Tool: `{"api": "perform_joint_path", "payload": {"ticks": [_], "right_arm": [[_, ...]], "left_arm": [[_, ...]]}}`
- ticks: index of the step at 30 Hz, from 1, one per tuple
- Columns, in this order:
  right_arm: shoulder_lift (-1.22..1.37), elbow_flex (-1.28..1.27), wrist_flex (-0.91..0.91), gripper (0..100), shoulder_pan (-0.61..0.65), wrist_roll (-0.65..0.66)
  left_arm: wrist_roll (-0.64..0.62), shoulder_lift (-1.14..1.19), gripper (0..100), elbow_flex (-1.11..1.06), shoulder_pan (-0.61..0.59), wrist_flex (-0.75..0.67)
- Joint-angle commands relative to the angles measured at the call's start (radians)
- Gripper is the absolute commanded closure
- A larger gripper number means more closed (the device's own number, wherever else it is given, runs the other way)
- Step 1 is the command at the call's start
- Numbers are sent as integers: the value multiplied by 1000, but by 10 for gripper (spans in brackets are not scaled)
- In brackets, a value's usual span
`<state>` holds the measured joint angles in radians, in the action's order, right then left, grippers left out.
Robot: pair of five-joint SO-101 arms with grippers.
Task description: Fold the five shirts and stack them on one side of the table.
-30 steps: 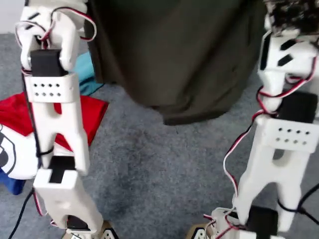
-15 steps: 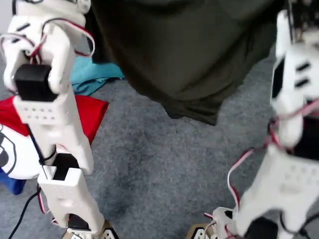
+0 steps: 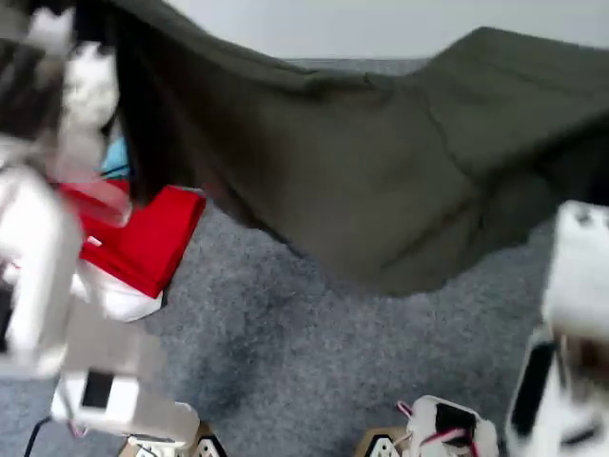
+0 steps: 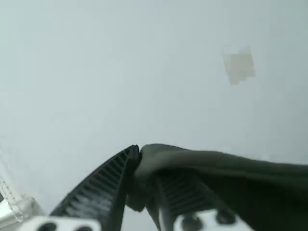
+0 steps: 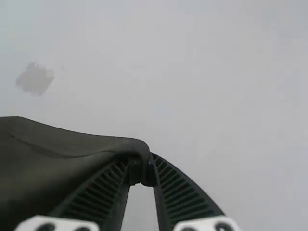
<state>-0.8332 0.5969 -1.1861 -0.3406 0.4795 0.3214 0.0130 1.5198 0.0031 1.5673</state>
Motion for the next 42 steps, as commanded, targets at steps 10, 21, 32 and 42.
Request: {"api": "perform_joint_path", "payload": {"ticks": [10, 21, 32, 42], "right_arm": [[-162, 29, 56, 988, -265, -115], [-162, 29, 70, 988, -440, -115], [-41, -124, 62, 988, -440, -112], [240, -376, 64, 987, -269, -37]], "left_arm": [[-15, -480, 985, -519, 5, -64], [-12, -597, 985, -1006, 5, -212], [-11, -595, 985, -1221, -3, -298], [-9, -594, 985, -1337, -3, -299]]}}
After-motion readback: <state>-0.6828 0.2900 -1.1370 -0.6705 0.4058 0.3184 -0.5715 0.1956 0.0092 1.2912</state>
